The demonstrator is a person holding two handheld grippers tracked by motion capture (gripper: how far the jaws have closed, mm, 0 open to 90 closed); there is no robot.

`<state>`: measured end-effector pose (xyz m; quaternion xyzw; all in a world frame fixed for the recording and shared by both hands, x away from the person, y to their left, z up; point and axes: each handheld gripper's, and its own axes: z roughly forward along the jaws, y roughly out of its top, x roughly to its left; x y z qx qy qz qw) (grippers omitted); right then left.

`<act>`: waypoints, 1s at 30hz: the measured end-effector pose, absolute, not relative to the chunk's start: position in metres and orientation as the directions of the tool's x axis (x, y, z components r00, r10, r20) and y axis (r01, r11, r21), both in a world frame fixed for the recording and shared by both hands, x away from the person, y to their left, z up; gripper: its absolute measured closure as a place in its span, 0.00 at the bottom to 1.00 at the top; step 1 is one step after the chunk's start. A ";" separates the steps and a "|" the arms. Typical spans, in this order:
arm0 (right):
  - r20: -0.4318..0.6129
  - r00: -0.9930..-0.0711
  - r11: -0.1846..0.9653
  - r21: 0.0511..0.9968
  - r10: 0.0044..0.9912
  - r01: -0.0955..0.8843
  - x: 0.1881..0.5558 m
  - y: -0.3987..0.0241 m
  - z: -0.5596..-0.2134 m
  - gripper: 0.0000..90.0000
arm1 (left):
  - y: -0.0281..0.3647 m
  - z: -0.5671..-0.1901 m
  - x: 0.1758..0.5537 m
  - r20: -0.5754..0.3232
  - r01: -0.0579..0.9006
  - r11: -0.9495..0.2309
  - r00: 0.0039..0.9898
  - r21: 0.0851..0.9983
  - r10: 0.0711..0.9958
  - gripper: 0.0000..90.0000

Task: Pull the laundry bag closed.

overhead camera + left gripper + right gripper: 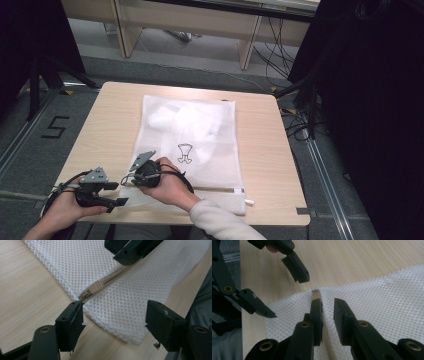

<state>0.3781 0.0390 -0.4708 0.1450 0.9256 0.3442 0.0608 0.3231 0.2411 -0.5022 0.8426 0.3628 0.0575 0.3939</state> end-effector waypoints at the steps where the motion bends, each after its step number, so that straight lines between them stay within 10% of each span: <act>1: -0.012 -0.951 0.722 0.653 0.309 0.227 0.378 0.041 -0.472 0.87 | 0.241 -0.502 0.323 -0.188 0.566 -0.427 0.730 0.706 0.657 0.34; 30: 0.024 -0.957 0.746 0.621 0.288 0.240 0.383 0.072 -0.494 0.90 | 0.242 -0.502 0.323 -0.182 0.577 -0.429 0.719 0.695 0.671 0.33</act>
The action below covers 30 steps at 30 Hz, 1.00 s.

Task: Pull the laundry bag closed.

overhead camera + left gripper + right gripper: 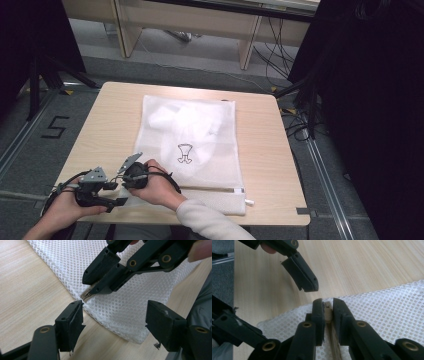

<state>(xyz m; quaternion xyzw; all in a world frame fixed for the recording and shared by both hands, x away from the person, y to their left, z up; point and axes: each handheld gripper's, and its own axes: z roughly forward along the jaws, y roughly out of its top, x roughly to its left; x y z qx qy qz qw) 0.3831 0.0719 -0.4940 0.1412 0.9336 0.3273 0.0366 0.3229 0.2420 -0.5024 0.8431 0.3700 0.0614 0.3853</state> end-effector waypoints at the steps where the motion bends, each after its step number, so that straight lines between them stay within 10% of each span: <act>1: 0.027 -0.955 0.739 0.628 0.295 0.246 0.383 0.072 -0.496 0.91 | 0.242 -0.503 0.323 -0.187 0.576 -0.430 0.722 0.695 0.666 0.33; 18: 0.016 -0.958 0.732 0.641 0.288 0.231 0.380 0.061 -0.470 0.91 | 0.242 -0.506 0.332 -0.264 0.644 -0.335 0.652 0.688 0.710 0.42; 30: 0.014 -0.961 0.739 0.636 0.275 0.221 0.377 0.058 -0.458 0.91 | 0.233 -0.507 0.337 -0.339 0.693 -0.318 0.635 0.647 0.694 0.81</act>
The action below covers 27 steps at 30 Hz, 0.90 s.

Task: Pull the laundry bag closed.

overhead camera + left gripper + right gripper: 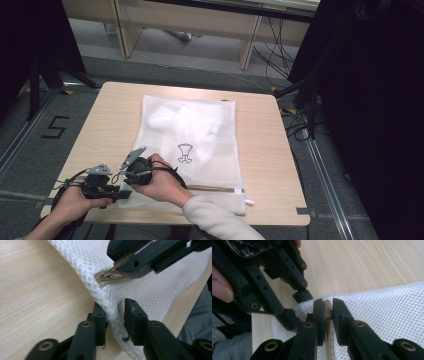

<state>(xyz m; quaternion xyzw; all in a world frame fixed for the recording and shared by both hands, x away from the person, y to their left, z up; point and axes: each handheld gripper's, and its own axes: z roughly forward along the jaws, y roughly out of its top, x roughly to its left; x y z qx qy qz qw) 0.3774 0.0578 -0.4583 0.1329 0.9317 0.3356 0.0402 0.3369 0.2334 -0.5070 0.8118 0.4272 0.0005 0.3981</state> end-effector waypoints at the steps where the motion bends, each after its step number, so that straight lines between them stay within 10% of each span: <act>1: 0.014 -0.961 0.739 0.636 0.275 0.221 0.377 0.058 -0.458 0.91 | 0.234 -0.506 0.337 -0.338 0.697 -0.319 0.631 0.642 0.698 0.81; 27: 0.018 -0.969 0.782 0.587 0.246 0.210 0.377 0.032 -0.469 0.92 | 0.237 -0.499 0.334 -0.374 0.690 -0.279 0.635 0.668 0.676 0.95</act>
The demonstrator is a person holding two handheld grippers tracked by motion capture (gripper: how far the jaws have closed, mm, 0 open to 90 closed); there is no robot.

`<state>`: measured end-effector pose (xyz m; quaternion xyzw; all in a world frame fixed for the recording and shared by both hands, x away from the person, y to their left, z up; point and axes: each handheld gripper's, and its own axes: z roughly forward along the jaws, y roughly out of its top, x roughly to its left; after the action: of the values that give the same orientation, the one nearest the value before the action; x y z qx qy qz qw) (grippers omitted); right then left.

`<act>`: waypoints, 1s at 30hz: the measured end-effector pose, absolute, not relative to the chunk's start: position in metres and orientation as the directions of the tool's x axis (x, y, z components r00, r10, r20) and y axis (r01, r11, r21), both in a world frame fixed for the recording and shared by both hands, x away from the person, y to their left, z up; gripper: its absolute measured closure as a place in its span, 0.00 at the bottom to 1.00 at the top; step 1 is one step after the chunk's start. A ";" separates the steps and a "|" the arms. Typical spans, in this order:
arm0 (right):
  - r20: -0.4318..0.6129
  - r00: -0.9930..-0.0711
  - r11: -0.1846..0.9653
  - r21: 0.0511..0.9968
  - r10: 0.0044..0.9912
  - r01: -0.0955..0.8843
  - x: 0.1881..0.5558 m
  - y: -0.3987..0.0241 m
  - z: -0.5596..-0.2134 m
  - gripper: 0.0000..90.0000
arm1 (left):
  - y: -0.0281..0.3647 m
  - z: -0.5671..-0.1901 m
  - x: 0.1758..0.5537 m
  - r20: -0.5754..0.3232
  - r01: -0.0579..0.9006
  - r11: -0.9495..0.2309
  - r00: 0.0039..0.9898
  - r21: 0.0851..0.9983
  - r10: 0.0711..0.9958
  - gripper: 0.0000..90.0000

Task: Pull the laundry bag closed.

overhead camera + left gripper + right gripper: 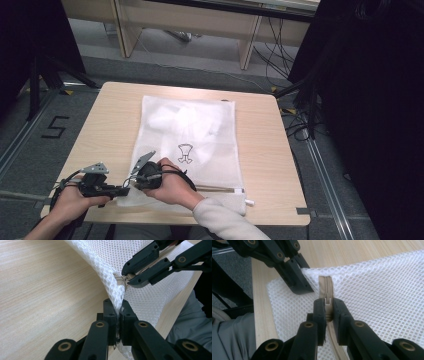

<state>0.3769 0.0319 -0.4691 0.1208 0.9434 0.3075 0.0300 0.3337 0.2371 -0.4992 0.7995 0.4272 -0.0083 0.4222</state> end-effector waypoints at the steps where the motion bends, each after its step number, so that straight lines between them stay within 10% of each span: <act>1: 0.018 -0.969 0.782 0.587 0.246 0.210 0.377 0.032 -0.469 0.92 | 0.237 -0.499 0.334 -0.374 0.690 -0.279 0.635 0.668 0.676 0.95; 30: 0.035 -0.965 0.755 0.615 0.261 0.226 0.371 0.014 -0.480 0.92 | 0.235 -0.501 0.332 -0.350 0.666 -0.287 0.652 0.688 0.673 0.94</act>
<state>0.3708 0.0136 -0.4796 0.1300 0.9364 0.3249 0.0262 0.3319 0.2355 -0.5007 0.8022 0.4174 0.0041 0.4269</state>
